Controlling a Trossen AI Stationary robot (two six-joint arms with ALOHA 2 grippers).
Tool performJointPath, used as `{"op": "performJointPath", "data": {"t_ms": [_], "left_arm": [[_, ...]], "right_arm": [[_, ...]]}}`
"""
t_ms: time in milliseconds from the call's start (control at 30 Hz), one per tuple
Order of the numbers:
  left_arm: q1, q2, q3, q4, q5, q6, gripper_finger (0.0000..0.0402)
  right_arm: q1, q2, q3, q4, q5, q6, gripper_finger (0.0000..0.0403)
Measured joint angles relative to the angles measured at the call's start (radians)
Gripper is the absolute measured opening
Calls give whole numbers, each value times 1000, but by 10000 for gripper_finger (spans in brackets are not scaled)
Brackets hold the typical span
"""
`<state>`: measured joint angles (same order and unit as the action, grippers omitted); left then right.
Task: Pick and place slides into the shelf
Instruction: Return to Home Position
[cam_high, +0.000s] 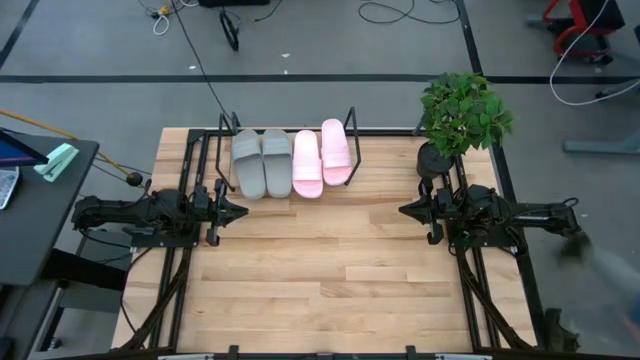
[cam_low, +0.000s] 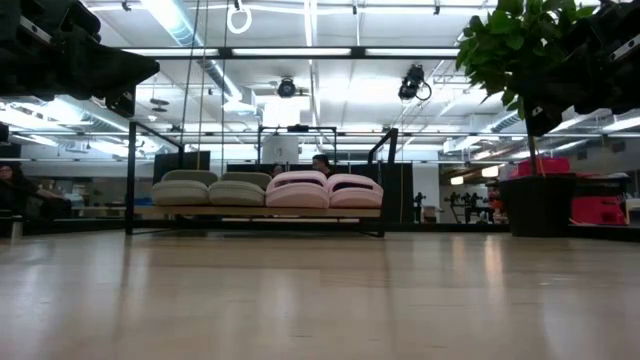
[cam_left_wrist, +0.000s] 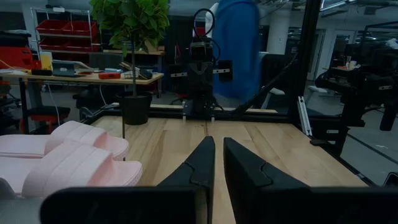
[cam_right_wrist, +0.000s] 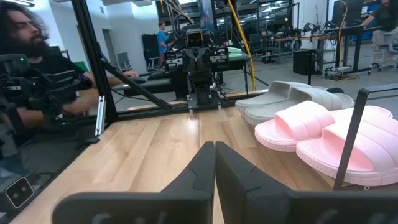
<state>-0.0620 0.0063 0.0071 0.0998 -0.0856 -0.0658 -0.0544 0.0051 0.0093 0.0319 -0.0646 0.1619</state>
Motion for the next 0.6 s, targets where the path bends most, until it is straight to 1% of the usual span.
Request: {"op": "performJointPath", "data": {"t_ms": [367,600], "left_arm": [[0,0,0,0,0,0,23],[0,0,0,0,0,0,30]], "right_arm": [[0,0,0,0,0,0,18],[0,0,0,0,0,0,18]]}}
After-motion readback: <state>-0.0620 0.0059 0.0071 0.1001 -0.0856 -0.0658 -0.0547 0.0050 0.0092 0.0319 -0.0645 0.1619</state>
